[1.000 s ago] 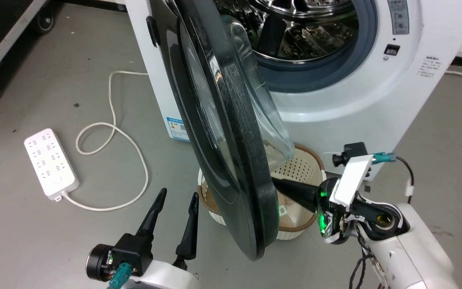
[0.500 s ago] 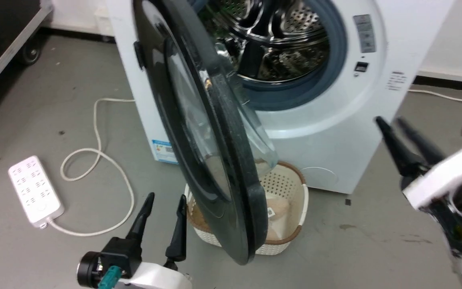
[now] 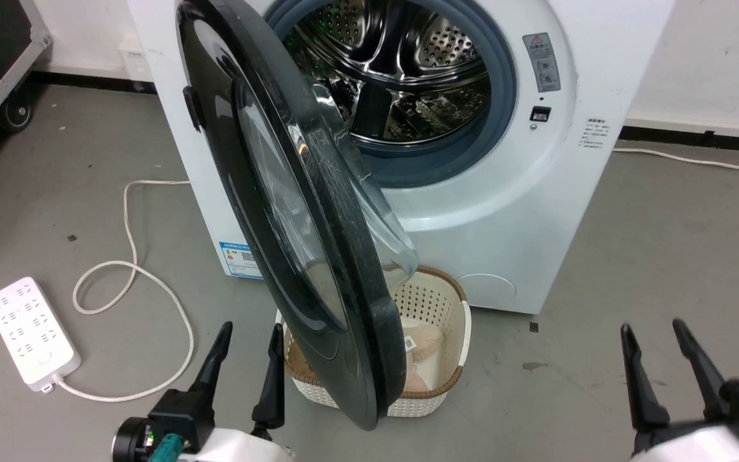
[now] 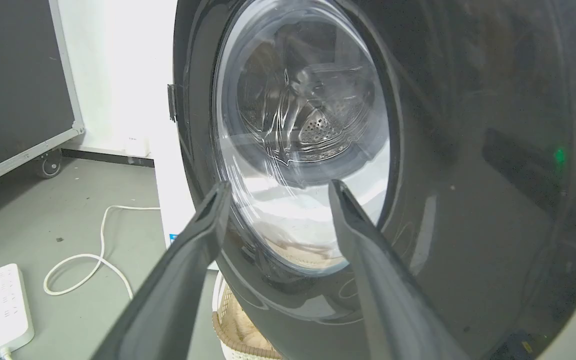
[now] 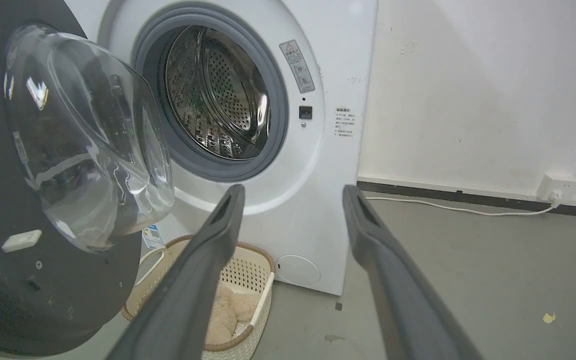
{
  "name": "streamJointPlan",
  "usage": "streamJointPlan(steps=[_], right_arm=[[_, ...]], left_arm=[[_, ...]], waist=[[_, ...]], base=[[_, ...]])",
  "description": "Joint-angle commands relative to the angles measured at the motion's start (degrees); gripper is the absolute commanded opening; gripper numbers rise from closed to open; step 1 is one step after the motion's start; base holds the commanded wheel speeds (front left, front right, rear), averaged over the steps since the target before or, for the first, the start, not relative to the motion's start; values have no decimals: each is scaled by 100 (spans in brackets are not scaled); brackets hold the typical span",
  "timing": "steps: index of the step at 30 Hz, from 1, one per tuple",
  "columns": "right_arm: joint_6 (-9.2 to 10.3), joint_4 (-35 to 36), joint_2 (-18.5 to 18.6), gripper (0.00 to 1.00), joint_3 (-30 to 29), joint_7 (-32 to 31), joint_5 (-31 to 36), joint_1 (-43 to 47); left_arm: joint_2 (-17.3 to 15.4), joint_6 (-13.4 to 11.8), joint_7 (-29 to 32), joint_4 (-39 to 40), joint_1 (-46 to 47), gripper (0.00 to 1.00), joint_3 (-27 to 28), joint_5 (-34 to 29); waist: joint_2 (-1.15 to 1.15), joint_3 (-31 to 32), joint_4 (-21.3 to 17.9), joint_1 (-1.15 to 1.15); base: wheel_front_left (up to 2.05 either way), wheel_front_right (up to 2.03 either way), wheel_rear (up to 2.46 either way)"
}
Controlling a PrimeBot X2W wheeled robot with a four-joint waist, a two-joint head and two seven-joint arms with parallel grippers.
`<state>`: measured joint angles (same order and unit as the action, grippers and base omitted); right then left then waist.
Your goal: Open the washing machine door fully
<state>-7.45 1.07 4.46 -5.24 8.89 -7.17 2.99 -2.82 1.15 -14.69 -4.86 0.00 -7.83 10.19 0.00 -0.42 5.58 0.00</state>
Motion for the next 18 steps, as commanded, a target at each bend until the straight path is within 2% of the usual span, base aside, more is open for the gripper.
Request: streamJointPlan(steps=[1, 9, 10, 11, 14, 16, 18], right_arm=[[-3, 20, -74, 100, -41, 136, 163, 184], [-3, -114, -155, 100, -60, 349, -23, 401], [-3, -138, -155, 100, -47, 363, -62, 395], [-3, -161, -156, 100, -38, 374, -90, 385], [-3, -203, -156, 100, -48, 388, -139, 357], [-3, -258, -157, 100, -93, 378, -220, 272], [-3, -257, -157, 100, -110, 376, -231, 260]], left_arm=[[-6, 12, -30, -67, -97, 100, -5, -65], [-6, 36, -30, -136, -176, 100, -28, -113], [-6, 58, -30, -157, -185, 42, -45, -106], [-6, 76, -30, -161, -186, 0, -58, -110], [-6, 100, -30, -120, -180, 0, -64, -101], [-6, -59, -30, 396, -94, 0, 128, 157], [-6, -96, -30, 575, -50, 0, 171, 194]], waist=[[0, 24, -19, 0], [0, 76, -41, 0], [0, 78, -41, 0], [0, 79, -40, 0], [0, 81, -37, 0], [0, 63, -48, 0], [0, 61, -47, 0]], base=[[0, 0, 0], [0, 0, 0], [0, 0, 0], [0, 0, 0], [0, 0, 0], [0, 0, 0], [0, 0, 0]])
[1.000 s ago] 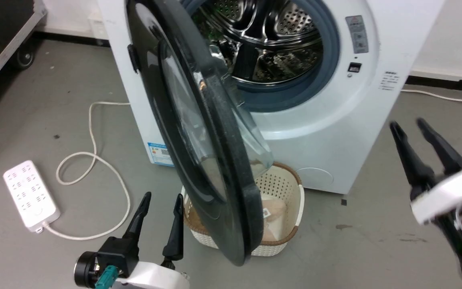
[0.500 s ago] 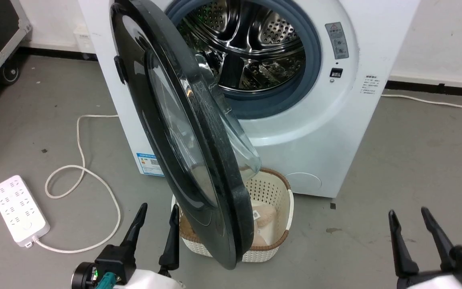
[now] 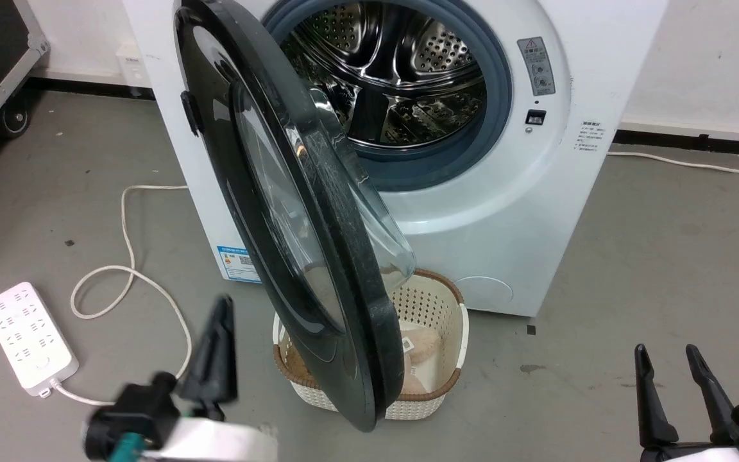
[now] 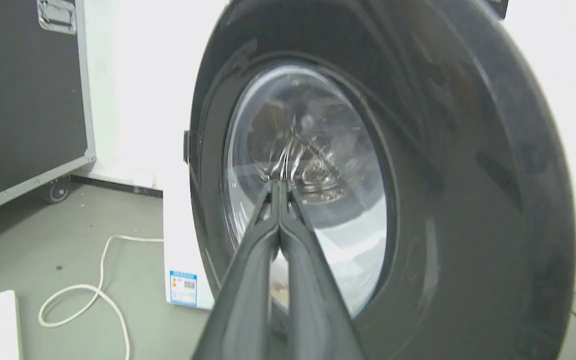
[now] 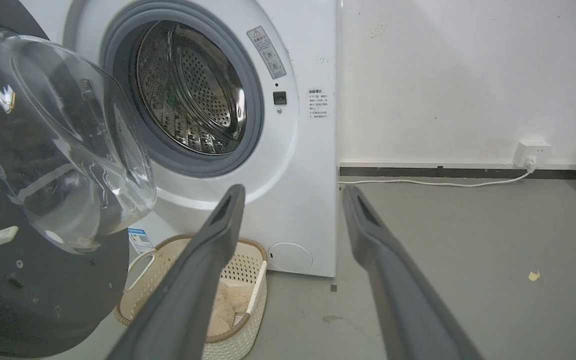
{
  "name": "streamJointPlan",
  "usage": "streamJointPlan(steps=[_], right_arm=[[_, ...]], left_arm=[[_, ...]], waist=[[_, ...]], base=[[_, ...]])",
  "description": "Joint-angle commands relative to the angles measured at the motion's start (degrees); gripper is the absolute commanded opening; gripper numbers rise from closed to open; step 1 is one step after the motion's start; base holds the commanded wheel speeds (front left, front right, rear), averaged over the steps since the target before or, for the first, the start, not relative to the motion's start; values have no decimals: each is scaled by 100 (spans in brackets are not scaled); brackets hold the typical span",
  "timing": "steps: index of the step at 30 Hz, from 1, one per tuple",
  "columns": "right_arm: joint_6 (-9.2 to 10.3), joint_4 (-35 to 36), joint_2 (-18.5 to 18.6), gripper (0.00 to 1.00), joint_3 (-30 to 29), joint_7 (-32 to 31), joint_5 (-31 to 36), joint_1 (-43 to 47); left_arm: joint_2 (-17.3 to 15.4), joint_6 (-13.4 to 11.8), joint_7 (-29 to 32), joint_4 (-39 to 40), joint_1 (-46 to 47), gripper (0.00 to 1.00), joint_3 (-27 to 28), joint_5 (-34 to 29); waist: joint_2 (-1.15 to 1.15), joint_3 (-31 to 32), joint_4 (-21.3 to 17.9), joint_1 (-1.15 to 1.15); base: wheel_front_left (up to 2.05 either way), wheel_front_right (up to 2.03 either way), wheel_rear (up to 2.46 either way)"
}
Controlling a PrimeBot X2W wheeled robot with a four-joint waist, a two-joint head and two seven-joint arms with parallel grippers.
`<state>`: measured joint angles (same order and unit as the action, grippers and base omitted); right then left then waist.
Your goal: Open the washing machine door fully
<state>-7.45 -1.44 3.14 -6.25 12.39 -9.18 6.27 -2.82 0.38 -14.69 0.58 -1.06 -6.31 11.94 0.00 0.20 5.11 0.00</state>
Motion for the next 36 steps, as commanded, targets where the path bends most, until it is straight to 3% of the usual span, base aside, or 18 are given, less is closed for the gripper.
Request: streamJointPlan(steps=[1, 3, 4, 8, 12, 16, 28, 32, 33, 36], right_arm=[[-3, -3, -25, 100, -31, 17, -40, -86], [-3, -2, -25, 100, -40, 11, -39, -94], [-3, -14, -25, 100, -52, -4, -56, -117], [-3, -58, -25, 100, -50, -15, -80, -126], [-3, -84, -25, 100, -58, -13, -103, -119], [-3, -136, -26, 100, -64, 3, -115, -109], [-3, -258, -26, 100, -76, 71, -108, -137], [-3, -296, -26, 100, -49, 86, -106, -156], [-3, -314, -26, 100, 12, 94, -106, -175], [-3, -330, -26, 100, 62, 99, -114, -190]], left_arm=[[-6, -76, -30, 407, 168, 0, 100, 93], [-6, -120, -30, 619, 240, 0, 135, 206], [-6, -273, -30, 1184, 472, 0, 226, 586], [-6, -393, -30, 1851, 853, 0, 207, 644], [-37, -319, -30, 2256, 1192, 0, -226, -38], [-27, -267, 131, 2325, 1342, 0, -884, -343], [-8, -329, 710, 1312, 882, 0, -2647, -35], [-7, -411, 767, 804, 812, 0, -3011, 404], [-7, -511, 756, 410, 883, 0, -3119, 864], [-7, -676, 685, -58, 1068, 0, -3069, 1053]], waist=[[0, -3, 1, 0], [0, -2, 1, 0], [0, 6, -18, 0], [0, 19, -46, 0], [0, 31, -57, 0], [0, 42, -75, 0], [0, 5, -134, 0], [0, -39, -145, 0], [0, -88, -151, 0], [0, -128, -144, 0]], base=[[0, 0, 0], [0, 0, 0], [0, 0, 0], [0, 0, 0], [0, 0, 0], [0, 0, 0], [0, 0, 0], [0, 0, 0], [0, 0, 0], [0, 0, 0]])
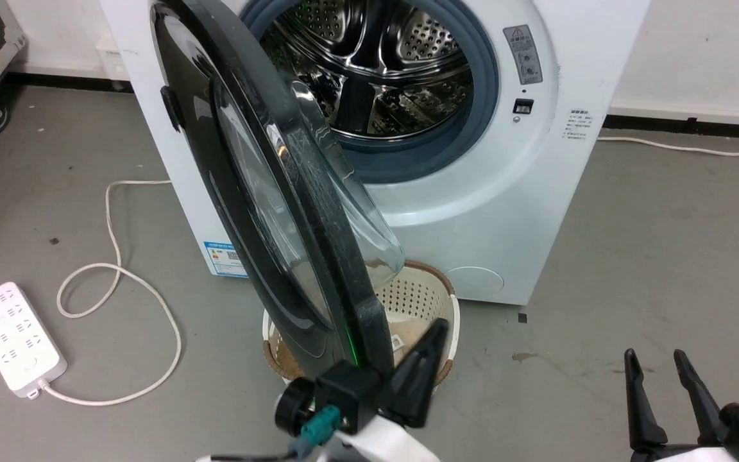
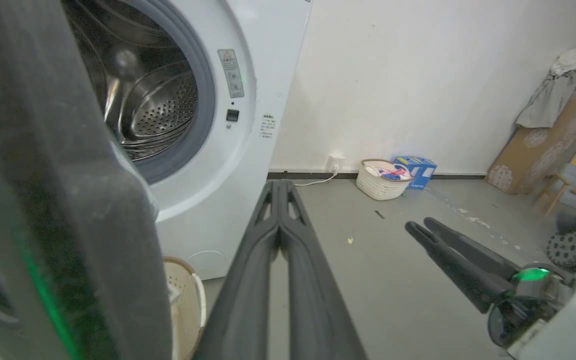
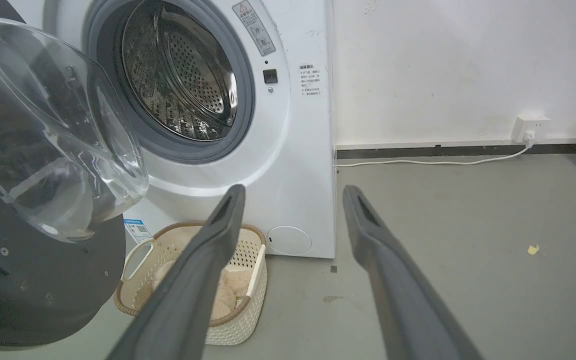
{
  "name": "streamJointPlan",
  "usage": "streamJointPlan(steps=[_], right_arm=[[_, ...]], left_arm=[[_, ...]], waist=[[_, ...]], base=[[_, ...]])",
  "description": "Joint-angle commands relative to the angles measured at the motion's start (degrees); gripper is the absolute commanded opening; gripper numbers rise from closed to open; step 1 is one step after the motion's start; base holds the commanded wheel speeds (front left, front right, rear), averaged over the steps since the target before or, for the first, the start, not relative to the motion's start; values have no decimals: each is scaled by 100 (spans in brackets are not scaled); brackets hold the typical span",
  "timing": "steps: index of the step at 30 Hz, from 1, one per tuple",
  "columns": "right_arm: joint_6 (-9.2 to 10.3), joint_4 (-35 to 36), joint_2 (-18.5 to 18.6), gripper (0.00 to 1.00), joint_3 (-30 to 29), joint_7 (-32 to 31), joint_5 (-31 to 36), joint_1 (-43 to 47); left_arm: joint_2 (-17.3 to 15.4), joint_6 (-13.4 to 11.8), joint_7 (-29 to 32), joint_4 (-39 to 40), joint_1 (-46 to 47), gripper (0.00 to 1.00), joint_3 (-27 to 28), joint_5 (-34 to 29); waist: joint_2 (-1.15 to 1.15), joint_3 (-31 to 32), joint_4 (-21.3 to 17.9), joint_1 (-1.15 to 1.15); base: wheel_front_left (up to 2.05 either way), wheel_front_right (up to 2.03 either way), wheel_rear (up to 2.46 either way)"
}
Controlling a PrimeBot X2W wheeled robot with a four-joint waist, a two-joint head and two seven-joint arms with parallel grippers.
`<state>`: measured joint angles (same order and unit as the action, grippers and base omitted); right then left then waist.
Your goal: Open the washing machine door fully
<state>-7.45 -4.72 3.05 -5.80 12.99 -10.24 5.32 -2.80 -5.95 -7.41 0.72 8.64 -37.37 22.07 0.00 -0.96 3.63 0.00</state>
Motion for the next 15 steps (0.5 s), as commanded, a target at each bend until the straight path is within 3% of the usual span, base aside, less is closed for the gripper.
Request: streamJointPlan(steps=[1, 8, 15], right_arm=[[-3, -7, -17, 100, 31, 40, -7, -101], [-3, -24, -17, 100, 83, 38, 29, -90], [-3, -37, -17, 100, 99, 37, 58, 46]], left_arm=[[-9, -96, -67, -226, 145, 0, 63, 78], [-17, -153, -258, -961, 254, 0, 236, 291], [-201, -140, -344, -1037, -37, 0, 261, 378]], waist=[[0, -24, 6, 0], [0, -16, 134, 0], [0, 195, 666, 0]], base=[[0, 0, 0], [0, 0, 0], [0, 0, 0]])
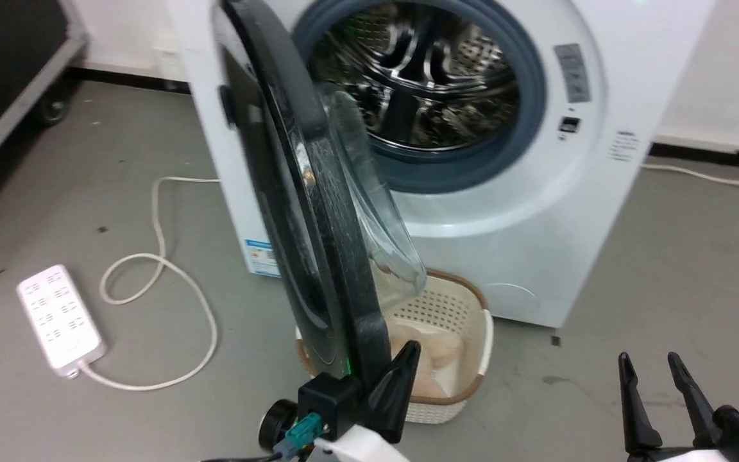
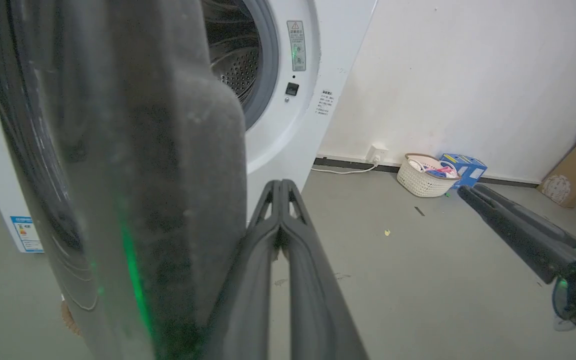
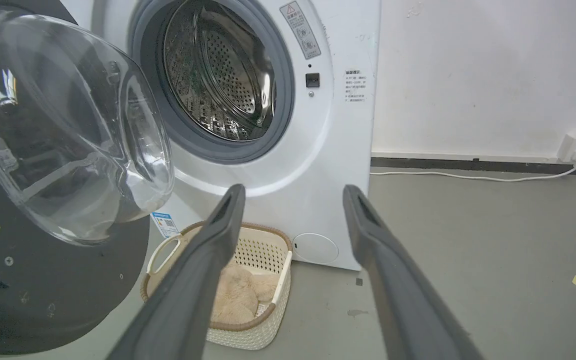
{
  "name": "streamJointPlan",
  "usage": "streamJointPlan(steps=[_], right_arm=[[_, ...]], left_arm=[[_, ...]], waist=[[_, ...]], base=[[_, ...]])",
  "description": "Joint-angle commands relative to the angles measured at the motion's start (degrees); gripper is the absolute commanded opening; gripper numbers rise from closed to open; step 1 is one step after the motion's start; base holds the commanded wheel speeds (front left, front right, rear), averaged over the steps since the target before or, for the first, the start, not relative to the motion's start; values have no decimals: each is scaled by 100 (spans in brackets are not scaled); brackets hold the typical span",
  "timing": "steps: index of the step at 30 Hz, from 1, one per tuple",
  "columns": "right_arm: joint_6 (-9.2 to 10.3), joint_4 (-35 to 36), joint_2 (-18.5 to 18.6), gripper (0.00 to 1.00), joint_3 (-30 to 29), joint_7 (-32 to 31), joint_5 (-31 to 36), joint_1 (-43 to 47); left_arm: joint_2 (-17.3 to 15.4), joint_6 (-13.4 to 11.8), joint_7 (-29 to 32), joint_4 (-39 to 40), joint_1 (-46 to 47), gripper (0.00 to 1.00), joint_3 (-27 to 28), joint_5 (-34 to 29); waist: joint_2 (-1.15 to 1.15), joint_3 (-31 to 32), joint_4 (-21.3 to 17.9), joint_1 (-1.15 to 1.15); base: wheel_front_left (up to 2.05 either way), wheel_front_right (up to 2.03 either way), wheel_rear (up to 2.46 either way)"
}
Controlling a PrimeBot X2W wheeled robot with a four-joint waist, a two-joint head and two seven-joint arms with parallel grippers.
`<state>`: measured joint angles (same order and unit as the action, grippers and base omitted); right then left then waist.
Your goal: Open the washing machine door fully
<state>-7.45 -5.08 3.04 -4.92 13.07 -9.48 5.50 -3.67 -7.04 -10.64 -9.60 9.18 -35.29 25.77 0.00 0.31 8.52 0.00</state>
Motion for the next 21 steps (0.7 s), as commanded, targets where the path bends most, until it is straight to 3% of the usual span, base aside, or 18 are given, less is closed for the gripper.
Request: streamJointPlan(steps=[1, 8, 13, 21], right_arm=[[-3, 1, -16, 100, 15, 29, -22, 34], [-3, -42, -16, 100, 49, 49, -93, 62], [-3, -77, -16, 100, 100, 66, -107, 72], [-3, -68, -16, 100, 166, 36, -51, 37]], left_arm=[[-140, -35, -2, 24, -131, 0, 32, 1], [-317, -146, 121, 225, -458, 0, -36, -5], [-499, -311, 85, 387, -528, 0, 213, 52], [-941, -565, 166, 499, -509, 0, 768, 186]], waist=[[0, 84, 257, 0], [0, 160, 909, 0], [0, 146, 1337, 0], [0, -7, 1712, 0]], base=[[0, 0, 0], [0, 0, 0], [0, 0, 0], [0, 0, 0]])
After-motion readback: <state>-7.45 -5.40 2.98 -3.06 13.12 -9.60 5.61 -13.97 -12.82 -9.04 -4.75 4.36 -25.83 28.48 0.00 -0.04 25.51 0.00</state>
